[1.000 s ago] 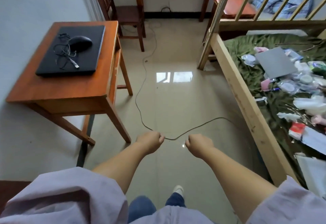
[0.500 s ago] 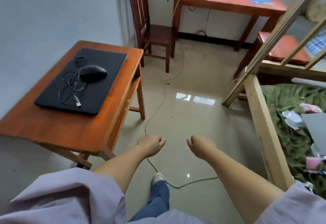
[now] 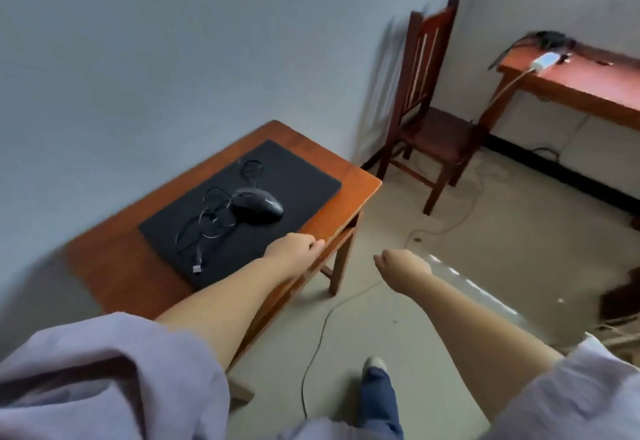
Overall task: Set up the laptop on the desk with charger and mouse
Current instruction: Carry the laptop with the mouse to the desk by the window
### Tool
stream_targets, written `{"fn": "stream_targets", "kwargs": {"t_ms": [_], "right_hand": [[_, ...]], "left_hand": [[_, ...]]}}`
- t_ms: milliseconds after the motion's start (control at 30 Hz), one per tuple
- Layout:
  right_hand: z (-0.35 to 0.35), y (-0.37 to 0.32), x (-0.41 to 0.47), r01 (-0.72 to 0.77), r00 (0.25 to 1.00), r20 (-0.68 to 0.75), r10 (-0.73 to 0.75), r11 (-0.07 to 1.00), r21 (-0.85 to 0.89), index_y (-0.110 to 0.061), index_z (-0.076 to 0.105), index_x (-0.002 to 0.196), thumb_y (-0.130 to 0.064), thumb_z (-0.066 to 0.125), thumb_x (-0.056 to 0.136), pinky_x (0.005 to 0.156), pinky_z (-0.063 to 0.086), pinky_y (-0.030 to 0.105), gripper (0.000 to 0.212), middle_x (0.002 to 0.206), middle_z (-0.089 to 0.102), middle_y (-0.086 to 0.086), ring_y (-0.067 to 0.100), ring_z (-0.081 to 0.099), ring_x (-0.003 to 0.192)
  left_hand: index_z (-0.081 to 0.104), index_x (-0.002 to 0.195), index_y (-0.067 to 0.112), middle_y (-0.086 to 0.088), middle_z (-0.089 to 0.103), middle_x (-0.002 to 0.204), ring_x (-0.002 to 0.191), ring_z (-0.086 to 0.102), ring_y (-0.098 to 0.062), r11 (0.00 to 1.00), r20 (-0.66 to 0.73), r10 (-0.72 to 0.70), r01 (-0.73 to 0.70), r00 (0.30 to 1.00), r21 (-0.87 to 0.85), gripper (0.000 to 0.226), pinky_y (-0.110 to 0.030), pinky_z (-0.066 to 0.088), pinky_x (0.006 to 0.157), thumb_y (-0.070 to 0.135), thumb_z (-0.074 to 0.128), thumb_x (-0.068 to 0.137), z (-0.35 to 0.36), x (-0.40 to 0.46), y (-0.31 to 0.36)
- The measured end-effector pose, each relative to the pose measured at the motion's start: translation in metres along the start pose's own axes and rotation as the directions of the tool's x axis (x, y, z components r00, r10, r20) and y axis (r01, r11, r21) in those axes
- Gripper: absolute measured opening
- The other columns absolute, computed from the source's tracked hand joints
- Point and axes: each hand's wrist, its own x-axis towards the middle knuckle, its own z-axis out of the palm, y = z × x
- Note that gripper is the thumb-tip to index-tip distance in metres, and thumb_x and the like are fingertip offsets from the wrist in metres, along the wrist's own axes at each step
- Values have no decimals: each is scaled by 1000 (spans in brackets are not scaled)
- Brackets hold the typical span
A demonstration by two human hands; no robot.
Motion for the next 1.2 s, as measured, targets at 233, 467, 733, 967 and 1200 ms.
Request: {"fn": "stream_targets", "kwargs": {"t_ms": [233,467,733,967,1200], "right_hand": [[-59,-57,116,434,900,71,-430,868,-242,-12,44,71,-24,28,99,62,50,34,35,73,50,2,24,56,73],[-74,-109,177,608,792,127,-597,749,-266,-16,46,112,0,40,90,64,54,37,28,79,39,2,26,49,78],[-77,-137,238,538,842,68,-535,821,-193,-11,39,130,-34,29,98,87,47,45,40,128,47,16,35,49,113],[-64,-164,278,362,926,122,-358,932,-12,-3,36,132,-37,28,97,94,41,46,49,133,44,22,40,47,117],[-53,-177,296,196,972,121,-199,980,38,1,43,130,-53,21,94,93,42,41,69,131,50,21,37,52,113]], "left_hand": [[30,59,16,0,36,56,53,37,-20,928,-262,-369,335,892,-165,46,-31,24,52,39,30,99,-43,14,-41],[33,59,17,1,43,61,57,44,-19,719,-305,-694,650,652,-247,46,-30,30,53,38,29,99,-42,-16,-86],[53,113,11,-10,50,119,112,48,-29,564,-357,-813,775,460,-285,30,-40,46,78,31,38,98,-22,-13,-145],[41,125,-4,-26,55,124,109,54,-42,78,-83,-996,666,25,-742,42,-42,43,84,27,28,99,-33,17,-174],[49,126,-10,-28,52,132,119,51,-41,-144,76,-989,663,-130,-735,64,-45,39,99,39,16,101,-40,37,-183]]}}
